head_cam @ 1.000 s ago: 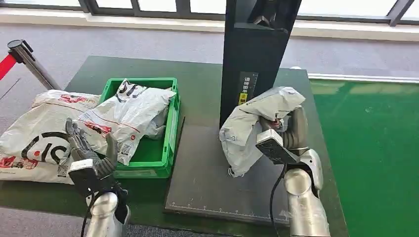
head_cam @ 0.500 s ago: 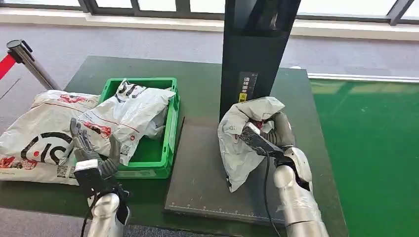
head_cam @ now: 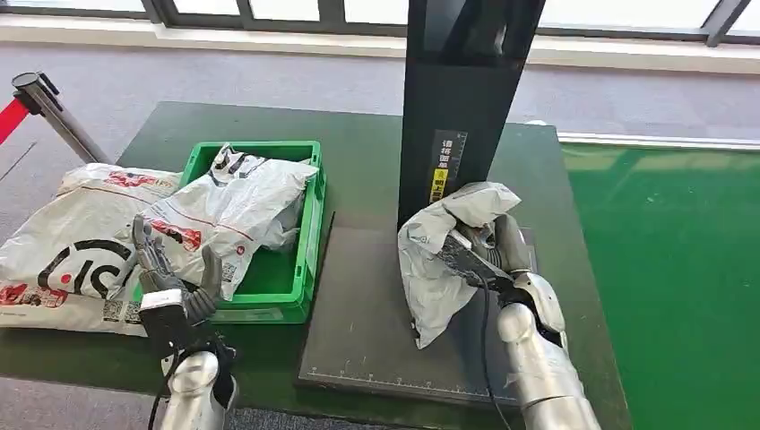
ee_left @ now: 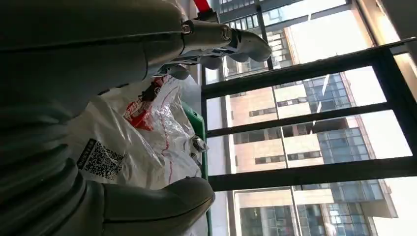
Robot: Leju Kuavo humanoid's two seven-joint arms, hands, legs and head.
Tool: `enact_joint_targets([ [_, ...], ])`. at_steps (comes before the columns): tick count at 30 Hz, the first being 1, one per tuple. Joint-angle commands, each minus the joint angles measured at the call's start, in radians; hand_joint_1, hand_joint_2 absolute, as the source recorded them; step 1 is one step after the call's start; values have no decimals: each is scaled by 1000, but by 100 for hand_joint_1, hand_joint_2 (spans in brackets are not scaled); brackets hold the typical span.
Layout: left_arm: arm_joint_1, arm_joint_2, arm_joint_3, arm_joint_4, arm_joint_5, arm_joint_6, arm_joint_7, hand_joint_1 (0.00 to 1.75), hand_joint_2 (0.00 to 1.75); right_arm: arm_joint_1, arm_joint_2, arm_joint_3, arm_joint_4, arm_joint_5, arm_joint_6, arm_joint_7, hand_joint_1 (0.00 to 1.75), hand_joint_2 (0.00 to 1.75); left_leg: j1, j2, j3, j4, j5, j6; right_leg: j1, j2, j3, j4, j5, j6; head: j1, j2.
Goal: Moved the parcel from conveyor to table for the left to box.
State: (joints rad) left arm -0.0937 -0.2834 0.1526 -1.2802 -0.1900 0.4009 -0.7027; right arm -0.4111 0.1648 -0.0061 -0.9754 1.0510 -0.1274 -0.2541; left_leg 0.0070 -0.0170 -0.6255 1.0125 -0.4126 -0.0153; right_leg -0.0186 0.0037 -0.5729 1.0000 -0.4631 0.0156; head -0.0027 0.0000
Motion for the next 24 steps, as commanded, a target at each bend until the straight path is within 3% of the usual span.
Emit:
enact_joint_targets([
  [1,-38,1,24,56,-1,-13,5,0,175,-56,-23,-50,116,-2,8,0,0,0,0,1,3,-1,0,0,0,-1,3,-2,0,-1,0,0],
  [3,-40,1,25,62,0,-17,5,0,175,-69,-26,-66,142,-29,11,-48,0,0,0,1,3,-2,0,0,0,-1,3,-2,0,-1,0,0],
  [6,-43,2,22,69,-2,-20,5,0,175,-73,-20,-99,126,-156,49,-254,0,0,0,0,2,-1,0,0,0,-1,2,-1,0,-1,0,0],
  [9,-51,9,6,80,5,-5,5,0,175,-62,-16,-137,60,-244,62,-365,0,0,-1,0,1,-1,0,0,0,-1,1,0,0,-1,0,0],
  [10,-55,11,2,88,7,-6,5,0,175,-27,-28,-89,-62,-384,187,-444,0,0,0,0,2,-1,0,0,0,-1,2,-1,-1,-1,0,0],
  [11,-56,15,-3,91,11,-8,5,0,175,17,-76,-9,-171,-523,249,-444,0,0,0,0,3,-1,-1,1,0,-2,3,-1,-1,-1,0,0],
  [16,-56,15,-3,91,11,-8,5,0,175,17,-76,-9,-171,-523,249,-444,0,0,0,-1,3,-1,-1,1,0,-2,4,-2,-1,-1,0,0],
  [19,-56,19,-12,96,18,0,5,0,175,66,-145,65,-296,-750,304,-444,0,0,0,-1,2,-1,-1,0,0,-2,2,-1,-1,-1,0,0],
  [24,-50,15,-11,87,21,19,5,0,175,51,-166,64,-331,-826,316,-444,0,0,0,0,1,0,-1,0,0,-1,1,-1,-1,-1,0,0],
])
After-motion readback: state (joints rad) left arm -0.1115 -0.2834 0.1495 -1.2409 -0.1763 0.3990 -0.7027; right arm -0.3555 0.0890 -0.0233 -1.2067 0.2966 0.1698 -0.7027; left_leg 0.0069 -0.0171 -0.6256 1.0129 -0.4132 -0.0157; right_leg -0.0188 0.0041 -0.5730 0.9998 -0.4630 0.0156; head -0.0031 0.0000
